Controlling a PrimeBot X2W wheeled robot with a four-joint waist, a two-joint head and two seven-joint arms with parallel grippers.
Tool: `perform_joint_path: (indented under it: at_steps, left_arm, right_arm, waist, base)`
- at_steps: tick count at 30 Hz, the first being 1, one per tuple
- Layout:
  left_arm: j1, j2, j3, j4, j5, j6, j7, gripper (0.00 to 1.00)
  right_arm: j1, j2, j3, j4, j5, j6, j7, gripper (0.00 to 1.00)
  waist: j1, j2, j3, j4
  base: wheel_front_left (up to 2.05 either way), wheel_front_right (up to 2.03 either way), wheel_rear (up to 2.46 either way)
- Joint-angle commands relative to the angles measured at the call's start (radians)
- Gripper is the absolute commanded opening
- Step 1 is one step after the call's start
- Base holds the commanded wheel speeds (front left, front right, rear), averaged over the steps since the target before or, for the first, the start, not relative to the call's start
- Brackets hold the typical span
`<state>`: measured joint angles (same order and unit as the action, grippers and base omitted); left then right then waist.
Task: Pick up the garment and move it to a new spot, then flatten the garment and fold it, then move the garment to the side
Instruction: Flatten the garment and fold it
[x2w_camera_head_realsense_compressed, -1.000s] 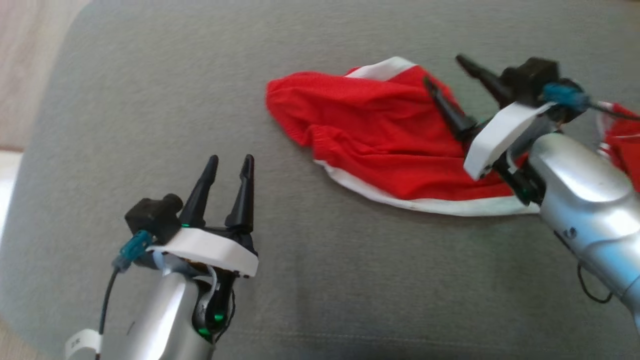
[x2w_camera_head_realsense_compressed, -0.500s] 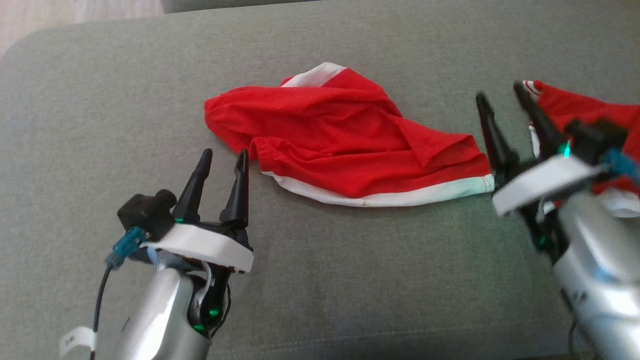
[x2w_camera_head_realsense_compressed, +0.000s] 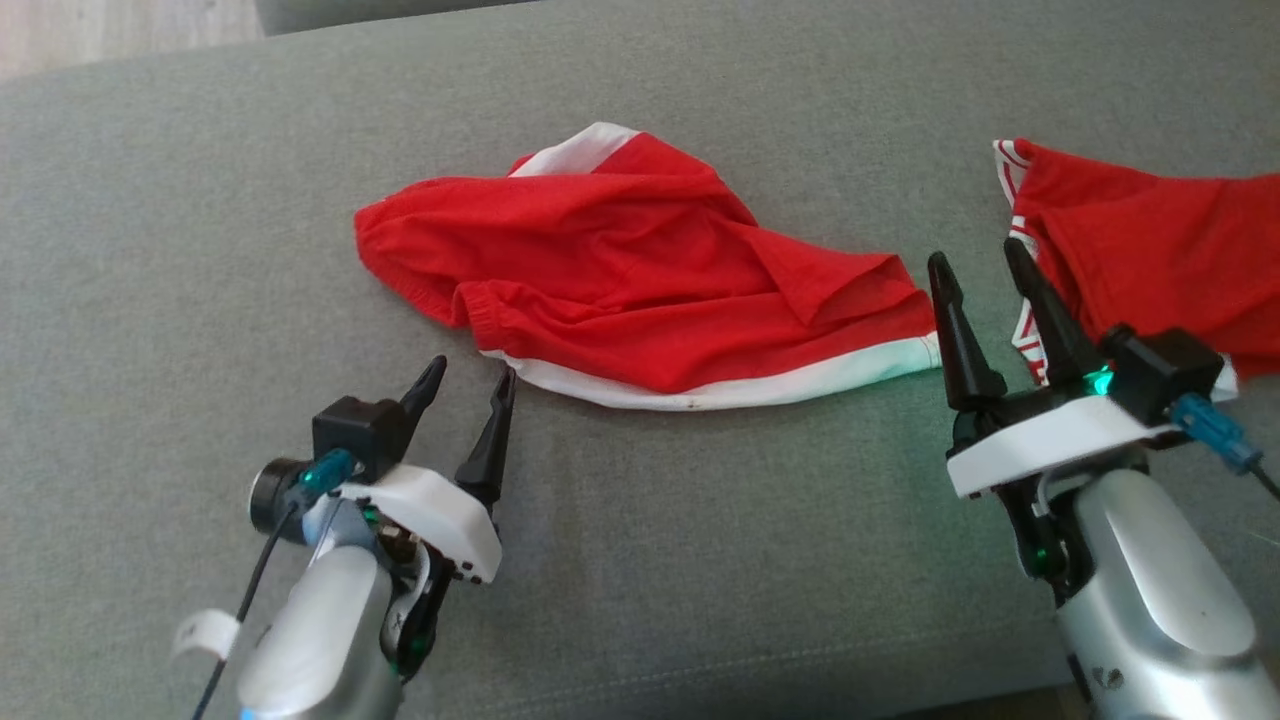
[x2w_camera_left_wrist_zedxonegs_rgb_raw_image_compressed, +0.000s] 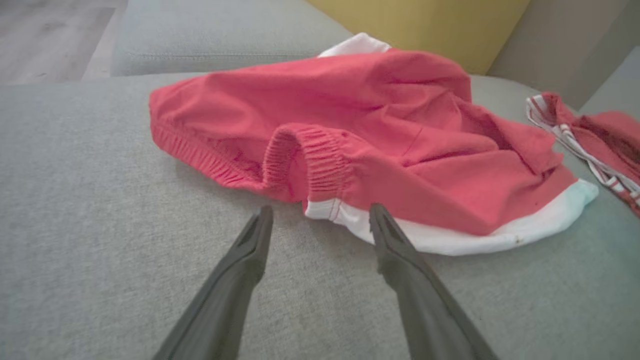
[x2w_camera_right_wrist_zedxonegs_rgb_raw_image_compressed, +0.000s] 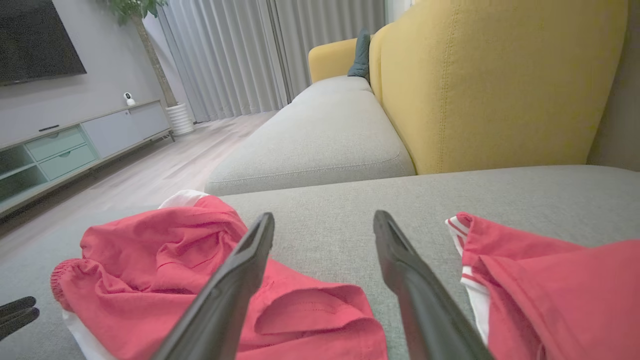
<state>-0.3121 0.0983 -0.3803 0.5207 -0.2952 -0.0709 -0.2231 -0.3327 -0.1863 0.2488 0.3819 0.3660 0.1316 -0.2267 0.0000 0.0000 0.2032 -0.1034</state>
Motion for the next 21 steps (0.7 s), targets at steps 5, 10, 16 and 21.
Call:
perform_joint_path:
  at_steps: [5,10,16,21]
  left_arm:
    - [-0.096,0.04,0.001,0.048,0.036,-0.005,-0.001,1.0]
    - [-0.148,0.05,-0.021,0.109,0.049,-0.018,-0.003,1.0]
    - [-0.177,0.048,-0.027,0.145,0.036,-0.03,-0.017,0.47]
    - [-0.189,0.044,-0.034,0.16,0.029,-0.035,-0.027,0.0]
  right_arm:
    - [0.009,0.02,-0.008,-0.073,-0.025,-0.001,0.021,1.0]
    - [0.016,0.027,-0.019,-0.091,-0.037,-0.001,0.035,1.0]
    - [0.019,0.033,-0.036,-0.102,-0.047,-0.001,0.043,1.0]
    - [0.022,0.037,-0.05,-0.101,-0.054,-0.001,0.049,1.0]
  waist:
    - [0.0,0.0,0.017,-0.016]
    - [0.0,0.0,0.029,-0.029]
    - [0.0,0.0,0.039,-0.037]
    - [0.0,0.0,0.042,-0.031]
  base:
    - [0.0,0.0,0.0]
    - [0.0,0.0,0.0]
    - [0.0,0.0,0.0]
    - [0.0,0.0,0.0]
